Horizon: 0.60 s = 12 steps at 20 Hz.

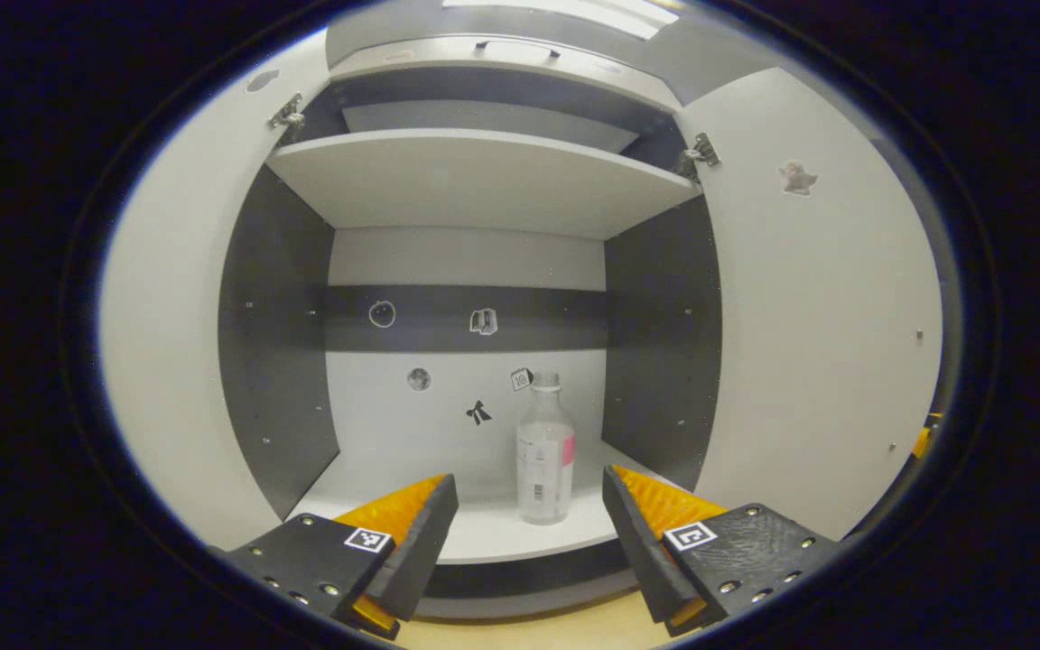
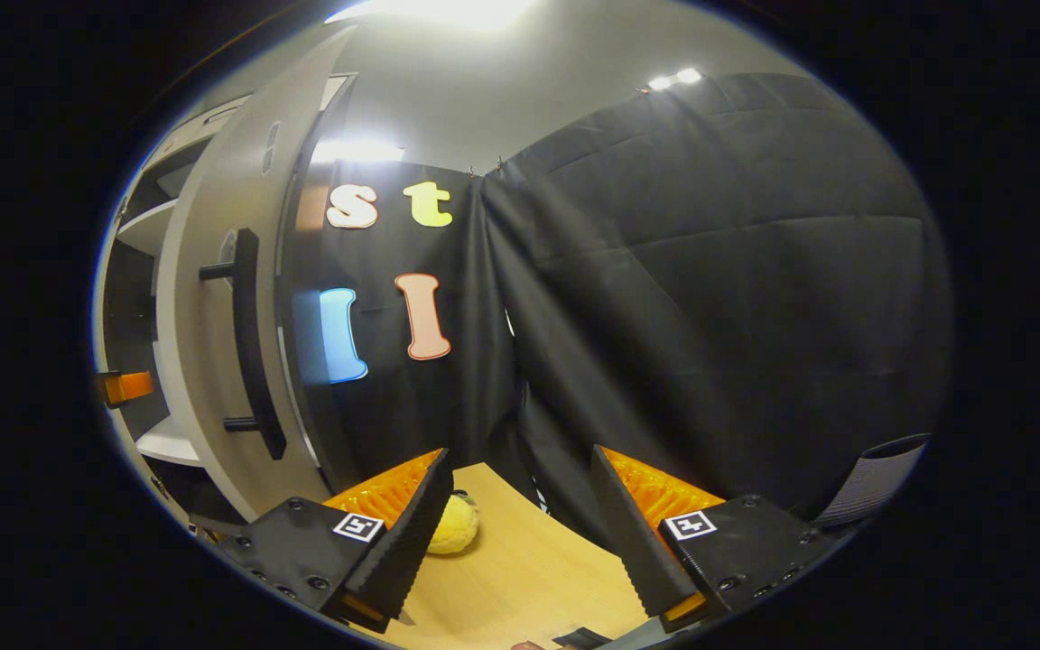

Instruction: Grasp the bottle in the cabinet with the left hand and place it on the coaster, then close the right door with the right hand and the left door with the left hand.

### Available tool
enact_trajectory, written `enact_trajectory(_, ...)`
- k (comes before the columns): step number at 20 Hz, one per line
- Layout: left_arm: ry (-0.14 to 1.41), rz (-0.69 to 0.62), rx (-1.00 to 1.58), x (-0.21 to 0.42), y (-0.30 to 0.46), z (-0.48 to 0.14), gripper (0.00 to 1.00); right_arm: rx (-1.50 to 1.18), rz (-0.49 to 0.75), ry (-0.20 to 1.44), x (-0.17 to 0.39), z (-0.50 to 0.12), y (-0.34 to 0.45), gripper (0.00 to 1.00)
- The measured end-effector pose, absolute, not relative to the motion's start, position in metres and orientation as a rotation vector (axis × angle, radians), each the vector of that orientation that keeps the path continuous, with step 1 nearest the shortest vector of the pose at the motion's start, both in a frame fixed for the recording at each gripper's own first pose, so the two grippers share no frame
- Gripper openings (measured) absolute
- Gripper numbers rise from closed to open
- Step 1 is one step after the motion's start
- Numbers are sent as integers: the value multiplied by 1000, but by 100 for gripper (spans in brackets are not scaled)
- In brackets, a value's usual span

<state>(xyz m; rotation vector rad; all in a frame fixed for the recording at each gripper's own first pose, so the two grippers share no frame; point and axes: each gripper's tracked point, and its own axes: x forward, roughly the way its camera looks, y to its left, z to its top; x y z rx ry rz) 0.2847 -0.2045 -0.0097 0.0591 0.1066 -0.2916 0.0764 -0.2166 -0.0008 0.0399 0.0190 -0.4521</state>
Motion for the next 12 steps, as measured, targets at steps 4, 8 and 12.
enact_trajectory(4, 137, -317, 35, 326, -221, -25, 94, 49, -487, 30, 82, -4, -234, 97)
enact_trajectory(8, 155, -336, 4, 358, -237, -34, 90, 62, -554, 89, 76, -27, -252, 94)
enact_trajectory(12, 154, -362, 26, 380, -252, -37, 93, 66, -573, 93, 81, -27, -263, 97)
